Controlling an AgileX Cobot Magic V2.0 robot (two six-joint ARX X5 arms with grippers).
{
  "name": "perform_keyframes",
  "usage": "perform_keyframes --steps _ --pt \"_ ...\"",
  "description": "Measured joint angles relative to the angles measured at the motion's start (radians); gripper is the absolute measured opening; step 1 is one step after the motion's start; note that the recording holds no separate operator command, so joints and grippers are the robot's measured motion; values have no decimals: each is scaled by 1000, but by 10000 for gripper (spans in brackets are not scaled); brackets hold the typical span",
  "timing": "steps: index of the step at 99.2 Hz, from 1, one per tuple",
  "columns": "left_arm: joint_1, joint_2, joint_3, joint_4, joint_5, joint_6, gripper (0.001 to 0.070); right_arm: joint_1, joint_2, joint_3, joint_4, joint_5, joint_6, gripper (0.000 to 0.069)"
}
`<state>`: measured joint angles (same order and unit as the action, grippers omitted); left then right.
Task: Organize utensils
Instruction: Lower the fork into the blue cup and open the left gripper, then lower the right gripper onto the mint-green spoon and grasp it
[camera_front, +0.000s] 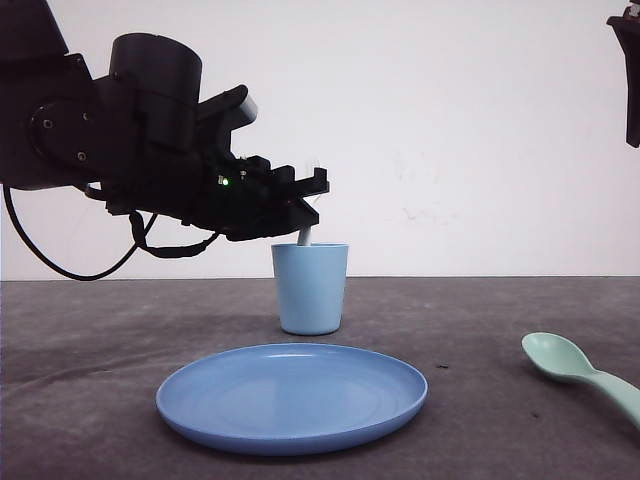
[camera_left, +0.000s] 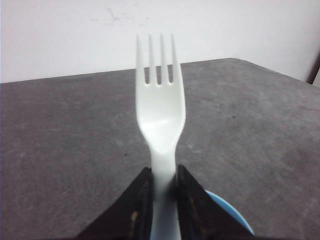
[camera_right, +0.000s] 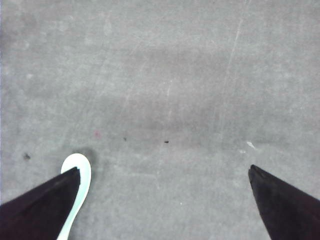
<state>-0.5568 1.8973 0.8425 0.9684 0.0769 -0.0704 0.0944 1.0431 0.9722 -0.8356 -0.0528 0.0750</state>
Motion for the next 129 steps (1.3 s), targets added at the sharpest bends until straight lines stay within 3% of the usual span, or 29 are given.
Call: perform_keyframes --steps 45,51,62,69,101,115,129 --pt "-5 0 0 -22 0 0 53 0 0 0 -5 0 0 679" --pt "-5 0 0 -22 0 0 91 0 0 0 -5 0 0 679" --pt "-5 0 0 -21 0 0 236 0 0 0 -5 0 0 679" --pt "-5 0 0 -15 0 0 289 0 0 0 -5 0 0 679" --pt "4 -96 0 -34 0 0 300 0 0 0 -1 0 0 679" --pt "24 -261 2 -130 0 0 300 0 0 0 -1 0 0 679" --pt "61 -448 2 -366 0 -5 300 3 0 0 -1 0 0 679"
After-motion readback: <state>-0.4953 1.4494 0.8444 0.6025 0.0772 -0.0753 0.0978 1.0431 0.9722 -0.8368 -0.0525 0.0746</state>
